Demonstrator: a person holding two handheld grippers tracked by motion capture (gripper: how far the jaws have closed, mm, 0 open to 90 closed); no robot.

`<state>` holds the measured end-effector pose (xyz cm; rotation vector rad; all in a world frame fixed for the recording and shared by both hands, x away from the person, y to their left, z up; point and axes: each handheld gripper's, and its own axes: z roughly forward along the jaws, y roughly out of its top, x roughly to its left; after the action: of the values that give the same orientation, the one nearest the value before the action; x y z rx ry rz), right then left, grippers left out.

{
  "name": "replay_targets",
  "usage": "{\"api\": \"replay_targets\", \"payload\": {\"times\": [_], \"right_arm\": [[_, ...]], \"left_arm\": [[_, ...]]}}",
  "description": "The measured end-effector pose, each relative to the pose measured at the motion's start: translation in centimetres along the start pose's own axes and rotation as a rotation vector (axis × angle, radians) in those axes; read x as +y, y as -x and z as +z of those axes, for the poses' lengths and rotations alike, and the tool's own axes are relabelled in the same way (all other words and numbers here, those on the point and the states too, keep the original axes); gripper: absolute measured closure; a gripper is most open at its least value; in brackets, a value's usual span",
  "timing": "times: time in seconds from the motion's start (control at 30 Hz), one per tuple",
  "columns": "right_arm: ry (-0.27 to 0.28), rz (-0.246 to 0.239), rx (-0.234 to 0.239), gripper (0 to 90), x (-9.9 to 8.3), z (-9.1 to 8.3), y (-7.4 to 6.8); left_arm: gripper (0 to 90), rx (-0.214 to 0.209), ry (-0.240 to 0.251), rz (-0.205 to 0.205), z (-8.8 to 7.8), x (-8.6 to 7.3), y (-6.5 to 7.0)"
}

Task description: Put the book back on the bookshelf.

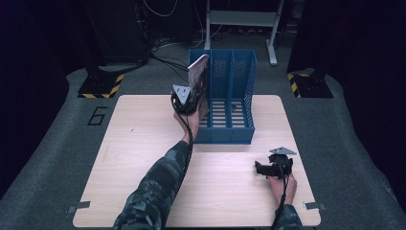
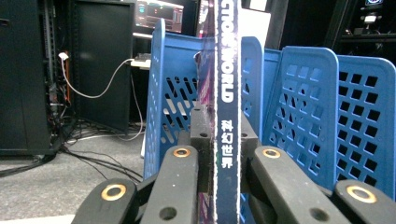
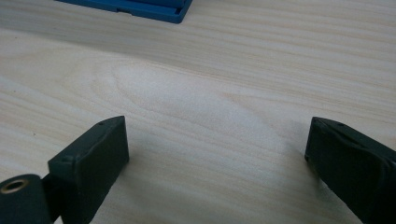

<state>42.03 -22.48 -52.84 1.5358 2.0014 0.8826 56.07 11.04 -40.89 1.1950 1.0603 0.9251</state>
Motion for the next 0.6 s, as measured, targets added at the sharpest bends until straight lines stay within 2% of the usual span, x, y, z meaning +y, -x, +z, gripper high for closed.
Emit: {"api": "replay_targets", "payload": {"times": [0.2,0.3,0.33,0.47,0.6], "right_arm": [[0.000,0.000,0.000,5.9,0.0,0.0,0.0],[0.000,0.000,-0.001,5.9,0.0,0.0,0.0],[-0.001,0.004,0.000,5.9,0.0,0.0,0.0],[0.007,0.006,-0.001,5.9,0.0,0.0,-0.1],[0.007,0.007,-0.001,5.9,0.0,0.0,-0.1]], "left_arm": [[83.6,-0.007,-0.021,-0.014,-0.9,-0.1,-0.6],[83.2,-0.013,-0.059,-0.006,-1.8,-0.1,-1.1],[82.7,-0.018,-0.057,-0.014,-1.9,-0.1,-1.2],[82.2,-0.028,-0.103,0.010,-2.9,0.1,-1.9],[81.2,-0.044,-0.136,0.006,-3.5,0.1,-2.5]]}}
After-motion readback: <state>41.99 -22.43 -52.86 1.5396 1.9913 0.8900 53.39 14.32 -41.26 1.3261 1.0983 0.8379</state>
